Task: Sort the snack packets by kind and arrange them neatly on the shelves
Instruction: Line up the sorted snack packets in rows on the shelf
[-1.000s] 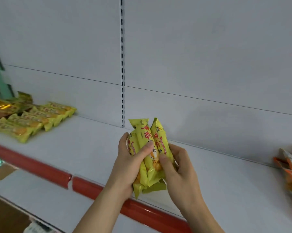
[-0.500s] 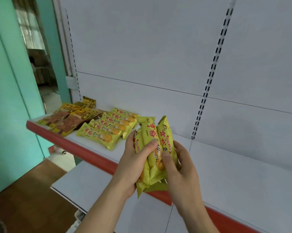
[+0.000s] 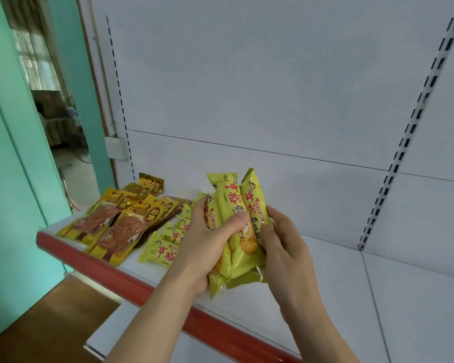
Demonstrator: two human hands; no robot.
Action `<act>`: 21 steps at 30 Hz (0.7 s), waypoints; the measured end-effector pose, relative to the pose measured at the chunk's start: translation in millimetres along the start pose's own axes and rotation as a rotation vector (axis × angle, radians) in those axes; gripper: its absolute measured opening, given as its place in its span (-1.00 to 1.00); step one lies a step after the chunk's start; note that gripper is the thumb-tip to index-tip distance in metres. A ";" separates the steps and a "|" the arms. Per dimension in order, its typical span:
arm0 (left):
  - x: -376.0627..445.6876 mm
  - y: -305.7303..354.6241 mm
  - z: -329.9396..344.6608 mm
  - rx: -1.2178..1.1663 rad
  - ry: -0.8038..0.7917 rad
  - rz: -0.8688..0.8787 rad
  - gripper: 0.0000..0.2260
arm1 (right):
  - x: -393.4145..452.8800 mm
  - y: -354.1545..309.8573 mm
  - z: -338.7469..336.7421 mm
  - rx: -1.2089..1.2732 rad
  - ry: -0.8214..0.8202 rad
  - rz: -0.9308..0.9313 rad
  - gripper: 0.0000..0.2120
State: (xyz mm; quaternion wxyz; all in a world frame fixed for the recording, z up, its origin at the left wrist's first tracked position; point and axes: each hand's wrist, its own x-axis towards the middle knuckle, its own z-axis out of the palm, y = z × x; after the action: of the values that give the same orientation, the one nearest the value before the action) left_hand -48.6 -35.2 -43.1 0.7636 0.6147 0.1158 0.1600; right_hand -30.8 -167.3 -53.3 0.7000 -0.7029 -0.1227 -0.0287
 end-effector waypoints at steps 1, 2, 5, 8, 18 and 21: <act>9.2 0.5 -7.1 -0.010 -0.007 -0.004 -0.17 | 5.7 -0.6 6.9 -0.017 0.001 -0.001 -0.70; 16.4 2.3 -13.0 -0.027 -0.012 -0.014 -0.17 | 10.3 -0.9 13.9 -0.027 -0.004 0.010 -0.69; 37.6 5.4 -33.7 -0.078 -0.021 -0.048 -0.23 | 18.2 -5.1 38.6 -0.024 -0.019 0.064 -0.69; 58.9 8.9 -58.0 -0.125 -0.059 -0.054 -0.33 | 25.2 -8.9 62.6 -0.102 0.016 0.028 -0.70; 101.1 35.6 -138.0 -0.125 -0.164 -0.080 -0.32 | 63.2 4.6 89.7 -1.030 0.163 -0.279 -0.56; 102.7 34.1 -147.5 -0.135 -0.184 -0.097 -0.36 | 82.1 15.7 85.4 -1.189 0.133 -0.402 -0.56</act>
State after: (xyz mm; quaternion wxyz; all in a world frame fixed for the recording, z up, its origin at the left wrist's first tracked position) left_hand -12.5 144.1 -39.9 0.8174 0.5678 0.0639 0.0734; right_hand 40.8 -71.6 -52.8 0.1766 -0.9318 -0.1718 -0.2665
